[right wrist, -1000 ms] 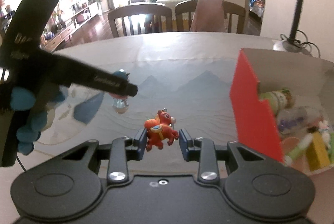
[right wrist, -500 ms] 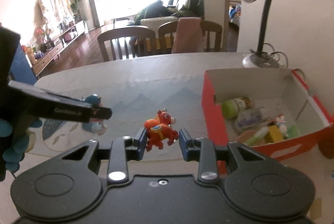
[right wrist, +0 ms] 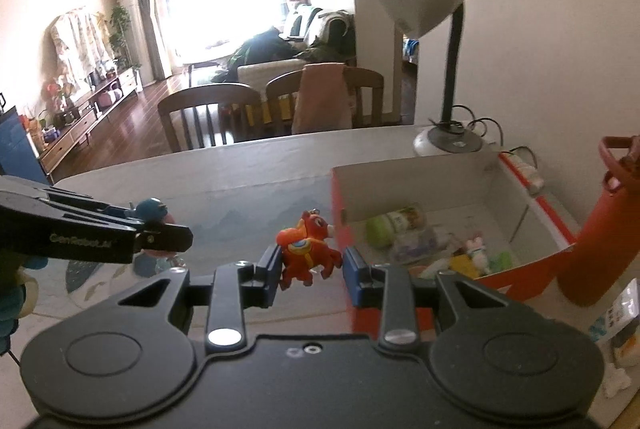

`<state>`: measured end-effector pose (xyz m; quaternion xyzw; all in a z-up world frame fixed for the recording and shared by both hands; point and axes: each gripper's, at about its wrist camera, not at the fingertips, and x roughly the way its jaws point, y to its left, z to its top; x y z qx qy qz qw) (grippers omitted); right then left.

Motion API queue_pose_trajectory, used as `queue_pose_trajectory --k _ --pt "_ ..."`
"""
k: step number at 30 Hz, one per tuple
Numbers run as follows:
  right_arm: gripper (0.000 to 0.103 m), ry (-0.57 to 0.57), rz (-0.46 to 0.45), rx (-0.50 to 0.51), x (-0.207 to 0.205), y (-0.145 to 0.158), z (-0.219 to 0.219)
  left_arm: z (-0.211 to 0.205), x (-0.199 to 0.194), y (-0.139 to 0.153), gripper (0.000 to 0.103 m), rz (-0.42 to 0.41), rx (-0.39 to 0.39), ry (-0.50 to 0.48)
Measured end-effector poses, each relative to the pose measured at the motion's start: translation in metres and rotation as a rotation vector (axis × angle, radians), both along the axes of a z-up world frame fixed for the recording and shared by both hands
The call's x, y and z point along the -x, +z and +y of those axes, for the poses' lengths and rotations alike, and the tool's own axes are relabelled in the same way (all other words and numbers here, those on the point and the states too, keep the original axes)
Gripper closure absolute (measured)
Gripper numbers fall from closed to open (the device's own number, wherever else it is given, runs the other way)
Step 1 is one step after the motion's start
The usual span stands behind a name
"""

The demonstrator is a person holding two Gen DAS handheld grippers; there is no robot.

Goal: Organize rigid objects
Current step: 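Carry the pink figurine and orange horse in both tools into the red box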

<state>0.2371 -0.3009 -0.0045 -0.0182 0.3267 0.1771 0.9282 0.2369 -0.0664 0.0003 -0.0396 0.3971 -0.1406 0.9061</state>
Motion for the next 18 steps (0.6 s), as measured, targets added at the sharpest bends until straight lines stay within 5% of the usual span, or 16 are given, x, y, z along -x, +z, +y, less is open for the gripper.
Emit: queue_pose_trajectory --k 18 --pt "0.071 -0.058 0.000 0.081 -0.088 -0.018 -0.114 -0.131 -0.078 -0.012 0.067 0.048 0.006 -0.063"
